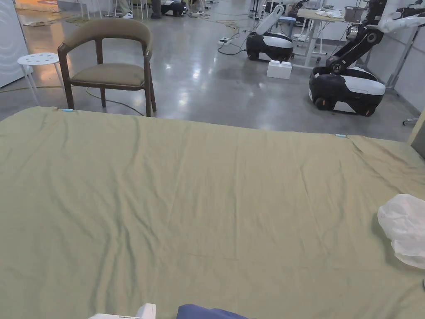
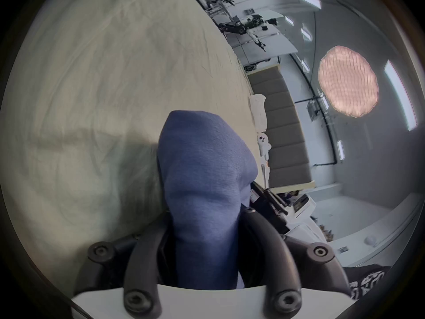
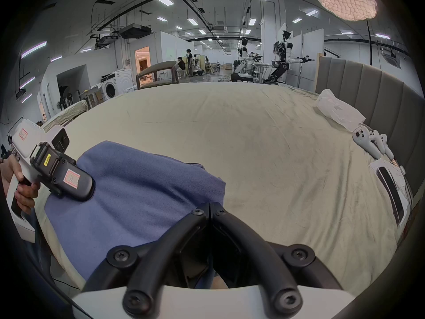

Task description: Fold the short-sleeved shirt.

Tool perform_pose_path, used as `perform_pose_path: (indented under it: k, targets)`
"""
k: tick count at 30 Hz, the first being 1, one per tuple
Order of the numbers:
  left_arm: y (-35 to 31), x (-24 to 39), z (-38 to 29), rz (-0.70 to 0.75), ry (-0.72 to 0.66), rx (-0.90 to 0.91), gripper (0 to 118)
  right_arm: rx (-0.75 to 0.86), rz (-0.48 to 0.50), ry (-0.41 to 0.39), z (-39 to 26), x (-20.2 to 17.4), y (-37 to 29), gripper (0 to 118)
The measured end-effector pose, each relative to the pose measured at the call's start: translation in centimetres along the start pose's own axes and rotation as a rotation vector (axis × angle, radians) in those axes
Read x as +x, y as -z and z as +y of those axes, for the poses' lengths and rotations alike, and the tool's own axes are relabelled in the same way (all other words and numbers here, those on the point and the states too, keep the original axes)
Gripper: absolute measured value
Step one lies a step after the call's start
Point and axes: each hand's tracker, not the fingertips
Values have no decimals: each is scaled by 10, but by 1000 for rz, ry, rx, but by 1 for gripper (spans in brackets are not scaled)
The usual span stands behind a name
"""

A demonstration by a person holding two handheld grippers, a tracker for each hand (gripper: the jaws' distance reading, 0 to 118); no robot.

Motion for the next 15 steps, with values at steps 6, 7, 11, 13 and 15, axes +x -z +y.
perform_pose_path:
  k: [6, 7, 11, 13, 15]
  targets:
    - [-2, -1, -3, -37, 24, 10, 20, -3, 7, -11, 1, 1, 1, 0]
    - [-2, -1, -4, -38, 27, 12, 19, -5, 7, -12, 1, 1, 1, 0]
    - [-11, 9, -10, -61, 29, 47, 18, -5, 7, -18, 3, 1, 1, 0]
    - [-18, 15, -12, -72, 41, 56, 18, 3, 10, -32, 8, -2, -4, 0]
    - [-29, 20, -12, -63, 57, 76, 18, 31, 10, -56, 11, -7, -8, 0]
